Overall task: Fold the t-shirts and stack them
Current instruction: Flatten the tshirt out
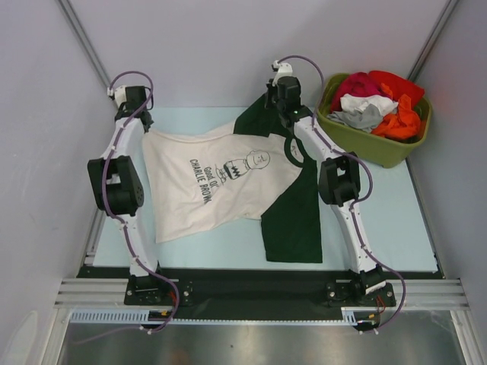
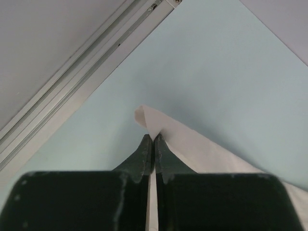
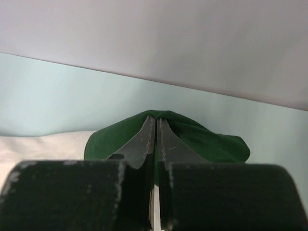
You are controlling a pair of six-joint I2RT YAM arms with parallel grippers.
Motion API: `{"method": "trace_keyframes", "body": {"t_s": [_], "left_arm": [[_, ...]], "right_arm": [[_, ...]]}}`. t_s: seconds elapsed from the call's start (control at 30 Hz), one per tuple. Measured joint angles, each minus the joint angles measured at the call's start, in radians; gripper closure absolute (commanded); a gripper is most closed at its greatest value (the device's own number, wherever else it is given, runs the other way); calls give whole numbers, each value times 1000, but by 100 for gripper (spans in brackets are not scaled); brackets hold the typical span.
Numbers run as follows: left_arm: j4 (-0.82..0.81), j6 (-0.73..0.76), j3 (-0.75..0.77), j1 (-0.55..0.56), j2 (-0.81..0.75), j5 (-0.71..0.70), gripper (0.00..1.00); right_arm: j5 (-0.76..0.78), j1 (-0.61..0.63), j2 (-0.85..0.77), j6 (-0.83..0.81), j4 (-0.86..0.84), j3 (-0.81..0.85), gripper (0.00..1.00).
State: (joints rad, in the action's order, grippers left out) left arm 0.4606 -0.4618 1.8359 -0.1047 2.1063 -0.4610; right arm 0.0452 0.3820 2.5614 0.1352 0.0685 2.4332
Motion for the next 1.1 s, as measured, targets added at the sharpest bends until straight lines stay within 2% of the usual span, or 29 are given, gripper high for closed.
{"method": "trace_keyframes", "body": {"t_s": [0.03,0.07,0.1,0.13,0.2,0.27,0.4,0.63,0.73,0.87,0.97,1.03,1.1], "left_arm": [[21,0,15,0,0,0,86],[47,1,35,0,0,-3,62],[79,3,61,-1,1,-7,50],[110,-3,86,-3,2,-7,47],[175,-25,138,-13,2,-9,37],[222,-34,158,-24,-6,-7,29],[320,-85,79,-38,-73,10,28],[386,-195,-364,-42,-388,184,35],[405,-246,-563,-40,-520,247,39],[441,-339,-782,-40,-669,337,49],[465,-401,-878,-41,-758,385,53],[479,-439,-926,-50,-818,410,55],[491,-464,-962,-73,-861,425,56]], "right_arm": [[1,0,1,3,9,-3,98],[2,-1,1,5,15,-8,77],[2,-1,1,14,18,-8,64],[3,-1,1,21,24,-7,58],[4,-3,6,38,61,14,32],[14,-7,22,61,112,68,23],[38,-12,-1,161,248,93,20],[76,-11,-225,305,535,-169,20],[55,-6,-341,346,623,-300,24],[-3,10,-578,369,676,-604,34],[-72,13,-784,370,701,-870,44],[-115,-1,-884,370,729,-986,55],[-152,-19,-973,378,747,-1089,55]]}}
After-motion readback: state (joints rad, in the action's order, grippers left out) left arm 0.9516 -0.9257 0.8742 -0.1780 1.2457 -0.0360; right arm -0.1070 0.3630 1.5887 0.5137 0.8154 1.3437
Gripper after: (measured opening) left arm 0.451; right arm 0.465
